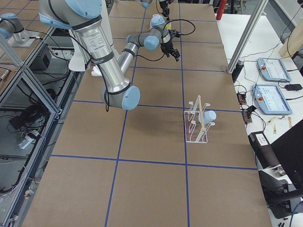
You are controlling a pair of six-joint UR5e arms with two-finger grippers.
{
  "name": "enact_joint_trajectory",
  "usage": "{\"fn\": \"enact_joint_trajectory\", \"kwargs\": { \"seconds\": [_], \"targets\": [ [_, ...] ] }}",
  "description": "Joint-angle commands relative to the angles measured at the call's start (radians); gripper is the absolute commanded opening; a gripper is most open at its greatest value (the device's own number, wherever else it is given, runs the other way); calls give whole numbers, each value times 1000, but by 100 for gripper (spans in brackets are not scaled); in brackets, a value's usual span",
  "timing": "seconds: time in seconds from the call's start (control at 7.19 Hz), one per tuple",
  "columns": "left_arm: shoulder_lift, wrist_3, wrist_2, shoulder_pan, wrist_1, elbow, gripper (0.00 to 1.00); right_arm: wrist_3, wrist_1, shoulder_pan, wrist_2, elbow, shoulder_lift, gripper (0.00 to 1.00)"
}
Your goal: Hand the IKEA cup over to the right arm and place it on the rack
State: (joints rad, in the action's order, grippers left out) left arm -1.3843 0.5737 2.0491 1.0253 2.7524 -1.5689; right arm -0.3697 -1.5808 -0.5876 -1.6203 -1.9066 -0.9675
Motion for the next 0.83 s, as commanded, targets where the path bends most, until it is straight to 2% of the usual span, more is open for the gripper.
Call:
{"fn": "enact_joint_trajectory", "kwargs": {
  "seconds": [0.0,0.14,0.28,0.42,0.7],
  "targets": [
    [-21,2,12,97,-7,-16,0,0,84,2,13,3,-4,100],
    [-45,11,104,196,-26,-16,0,-2,149,6,14,15,-5,100],
    [-86,14,203,293,-99,-40,0,-14,197,9,14,30,-8,100],
    [-96,87,227,300,-182,-116,0,-38,256,17,28,52,-10,100],
    [-123,586,232,286,-192,-283,0,-52,356,52,120,75,-11,100]
  ]
}}
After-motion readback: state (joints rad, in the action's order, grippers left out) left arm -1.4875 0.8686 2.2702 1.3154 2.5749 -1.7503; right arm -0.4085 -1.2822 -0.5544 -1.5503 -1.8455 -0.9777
